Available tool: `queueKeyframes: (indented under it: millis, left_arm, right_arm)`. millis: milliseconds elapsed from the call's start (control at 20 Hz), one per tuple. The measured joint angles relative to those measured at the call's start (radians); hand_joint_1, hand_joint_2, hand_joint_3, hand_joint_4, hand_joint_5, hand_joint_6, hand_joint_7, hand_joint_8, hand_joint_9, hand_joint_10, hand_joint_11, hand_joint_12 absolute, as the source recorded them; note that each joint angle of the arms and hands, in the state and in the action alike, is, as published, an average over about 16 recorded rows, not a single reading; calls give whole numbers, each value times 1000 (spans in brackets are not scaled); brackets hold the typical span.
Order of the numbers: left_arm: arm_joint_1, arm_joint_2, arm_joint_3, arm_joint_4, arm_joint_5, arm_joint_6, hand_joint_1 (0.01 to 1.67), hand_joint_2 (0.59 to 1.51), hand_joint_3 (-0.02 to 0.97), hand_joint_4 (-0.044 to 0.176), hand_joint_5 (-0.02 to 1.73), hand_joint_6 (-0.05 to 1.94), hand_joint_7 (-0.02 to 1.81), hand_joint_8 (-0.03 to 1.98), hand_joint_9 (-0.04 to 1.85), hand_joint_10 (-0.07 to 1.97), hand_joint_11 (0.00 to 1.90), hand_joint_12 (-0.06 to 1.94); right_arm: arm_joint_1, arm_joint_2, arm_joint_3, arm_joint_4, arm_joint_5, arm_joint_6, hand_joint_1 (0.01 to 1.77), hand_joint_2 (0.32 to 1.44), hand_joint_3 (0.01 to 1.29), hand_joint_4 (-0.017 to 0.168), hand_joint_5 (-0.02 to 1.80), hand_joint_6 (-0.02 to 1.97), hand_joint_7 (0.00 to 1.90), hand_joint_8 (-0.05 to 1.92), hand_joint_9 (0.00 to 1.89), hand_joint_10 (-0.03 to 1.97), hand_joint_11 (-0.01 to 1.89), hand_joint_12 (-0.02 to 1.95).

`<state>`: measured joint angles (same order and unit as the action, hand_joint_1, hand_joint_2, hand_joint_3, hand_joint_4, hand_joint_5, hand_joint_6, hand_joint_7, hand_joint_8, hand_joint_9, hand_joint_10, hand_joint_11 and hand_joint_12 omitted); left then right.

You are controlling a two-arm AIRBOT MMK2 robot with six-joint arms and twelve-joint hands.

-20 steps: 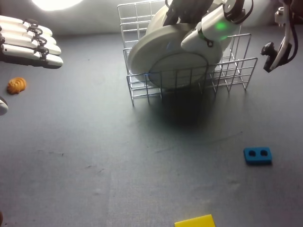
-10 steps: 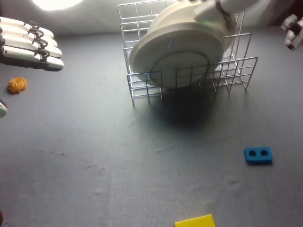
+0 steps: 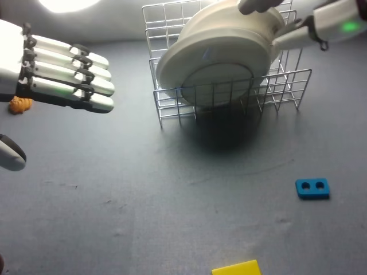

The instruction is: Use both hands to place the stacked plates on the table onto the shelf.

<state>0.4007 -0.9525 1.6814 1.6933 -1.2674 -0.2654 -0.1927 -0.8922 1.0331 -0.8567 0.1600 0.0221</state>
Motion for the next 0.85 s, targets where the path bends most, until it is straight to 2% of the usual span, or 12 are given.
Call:
queueKeyframes:
  millis: [300,500,850]
  left_arm:
    - [-18,4,-84,10,-36,7,15,1180,21,0,37,17,21,17,24,10,22,7]
    - [-23,7,-126,15,-42,3,15,1181,21,-1,40,17,25,17,26,10,21,8]
    - [-25,11,-163,20,-45,-8,15,1182,20,-1,42,17,29,17,27,10,18,8]
  right_arm:
    - [-32,97,-81,0,37,-46,1053,1017,11,-6,834,21,917,5,927,-4,579,898]
    - [-53,137,-120,0,46,-54,1038,1016,11,-5,802,21,876,5,884,-4,523,933]
    - [-67,173,-160,1,53,-60,1020,1018,11,-6,766,22,826,5,835,-4,448,972]
